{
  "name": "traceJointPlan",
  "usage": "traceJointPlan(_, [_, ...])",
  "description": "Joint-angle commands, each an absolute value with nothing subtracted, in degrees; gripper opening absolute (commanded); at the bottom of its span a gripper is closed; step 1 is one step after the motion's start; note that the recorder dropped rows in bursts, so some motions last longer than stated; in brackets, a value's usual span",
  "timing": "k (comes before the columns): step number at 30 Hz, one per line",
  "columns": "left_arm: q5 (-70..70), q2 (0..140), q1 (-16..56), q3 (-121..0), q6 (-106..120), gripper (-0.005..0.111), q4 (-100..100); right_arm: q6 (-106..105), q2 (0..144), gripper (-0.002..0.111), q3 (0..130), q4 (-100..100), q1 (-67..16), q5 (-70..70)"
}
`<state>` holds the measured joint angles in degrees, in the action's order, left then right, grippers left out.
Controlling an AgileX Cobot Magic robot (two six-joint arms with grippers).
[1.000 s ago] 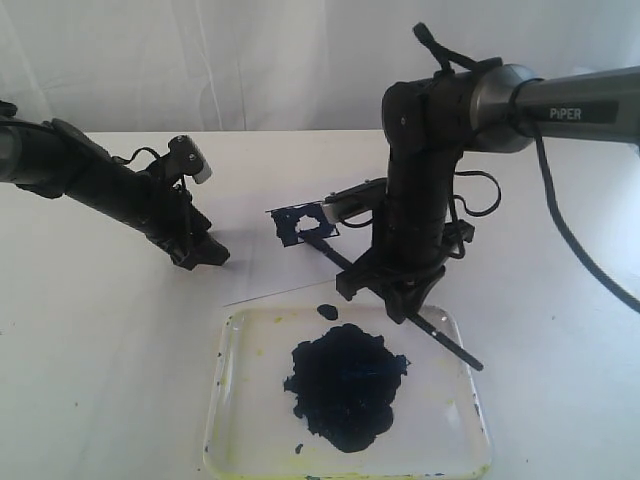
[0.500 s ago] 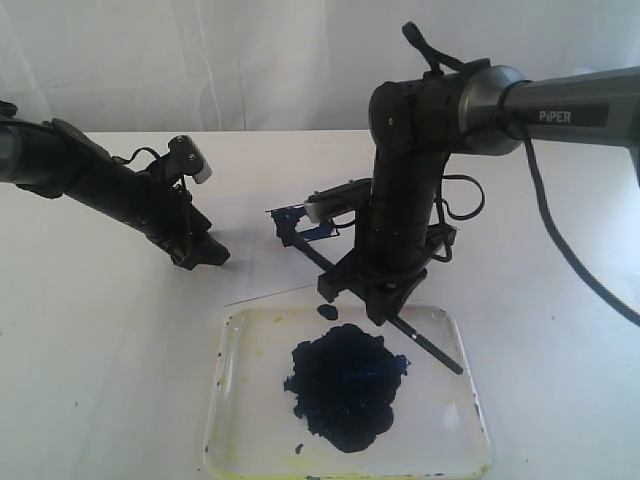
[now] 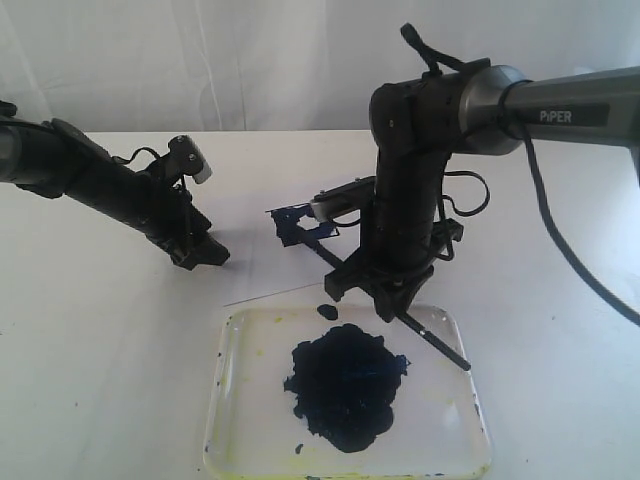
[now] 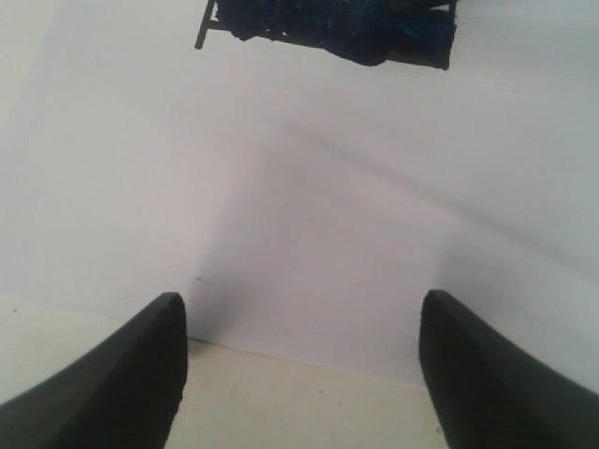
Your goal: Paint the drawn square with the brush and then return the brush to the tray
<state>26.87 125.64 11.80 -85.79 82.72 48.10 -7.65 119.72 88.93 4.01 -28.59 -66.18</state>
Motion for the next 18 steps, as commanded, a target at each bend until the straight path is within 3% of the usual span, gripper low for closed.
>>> traceJointPlan(1, [27.38, 127.41, 12.09, -84.66, 83.25, 0.072, 42.58, -7.59, 119.68, 0.000, 89.25, 4.20, -28.55, -66.07])
traceJointPlan(18, [27.48, 127.41, 12.09, -84.66, 83.25, 0.072, 42.58, -5.49, 121.52, 0.000, 89.50, 2.50, -28.55, -67.56])
